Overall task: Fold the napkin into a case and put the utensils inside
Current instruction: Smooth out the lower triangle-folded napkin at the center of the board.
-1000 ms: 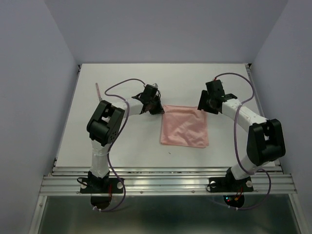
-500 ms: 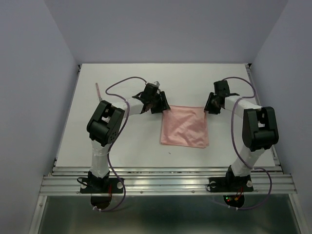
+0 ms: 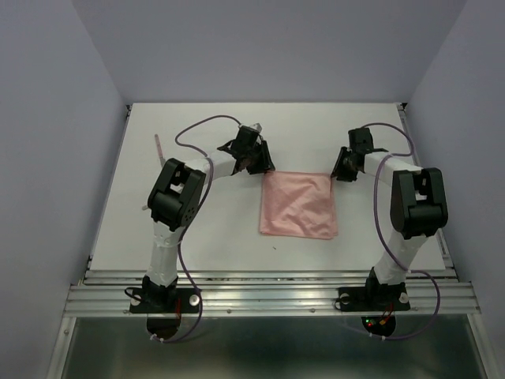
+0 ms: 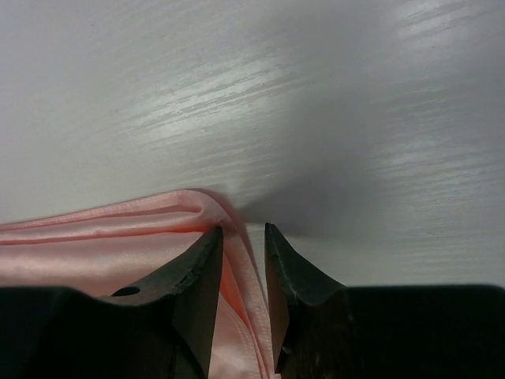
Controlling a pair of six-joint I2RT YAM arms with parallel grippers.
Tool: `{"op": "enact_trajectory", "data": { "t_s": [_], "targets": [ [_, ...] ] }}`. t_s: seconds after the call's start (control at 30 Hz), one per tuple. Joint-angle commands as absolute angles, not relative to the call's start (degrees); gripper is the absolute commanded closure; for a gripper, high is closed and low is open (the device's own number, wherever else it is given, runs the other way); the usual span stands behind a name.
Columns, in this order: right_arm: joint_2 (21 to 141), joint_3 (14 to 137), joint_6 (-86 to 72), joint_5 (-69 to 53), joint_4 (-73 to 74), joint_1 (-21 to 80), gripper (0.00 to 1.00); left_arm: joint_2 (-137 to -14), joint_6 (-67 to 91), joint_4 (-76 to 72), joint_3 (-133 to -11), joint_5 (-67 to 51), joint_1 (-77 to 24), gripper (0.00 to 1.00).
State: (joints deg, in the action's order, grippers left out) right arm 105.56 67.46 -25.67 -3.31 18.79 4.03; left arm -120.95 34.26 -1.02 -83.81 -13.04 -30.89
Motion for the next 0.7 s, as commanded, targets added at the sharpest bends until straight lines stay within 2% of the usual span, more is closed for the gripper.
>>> {"op": "enact_trajectory", "data": {
  "t_s": [0.0, 0.27, 0.37, 0.4, 0.47, 0.5, 0.67],
  "targets": [
    [107.04, 70.14, -25.05, -5.62, 16.7, 3.87, 0.67, -122.43, 32.0, 2.46, -86.57, -13.01, -30.59, 0.55],
    [109.25, 70.31, -25.05, -6.15, 16.0, 3.87, 0.7, -124.01, 30.85, 4.13, -87.8, -12.3, -30.5, 0.76],
    [108.64, 69.44, -25.31, -6.24, 15.12, 3.87, 0.78, -123.93, 30.85, 4.22, -87.8, -11.95, -30.41, 0.87],
    [108.37, 69.17, -25.49, -6.15, 14.86, 3.87, 0.87, -123.75, 30.85, 4.22, -87.72, -11.87, -30.32, 0.92],
    [107.32, 67.86, -25.84, -6.07, 13.8, 3.87, 0.97, -123.58, 30.85, 4.31, -87.54, -11.6, -30.15, 1.0],
    [106.97, 67.33, -26.01, -5.8, 13.45, 3.87, 0.99, -123.49, 30.85, 4.39, -87.45, -11.25, -30.06, 1.0],
    [104.77, 63.99, -27.86, -3.87, 11.87, 3.87, 0.99, -121.99, 31.11, 3.87, -85.52, -10.55, -29.36, 1.0]
  ]
}}
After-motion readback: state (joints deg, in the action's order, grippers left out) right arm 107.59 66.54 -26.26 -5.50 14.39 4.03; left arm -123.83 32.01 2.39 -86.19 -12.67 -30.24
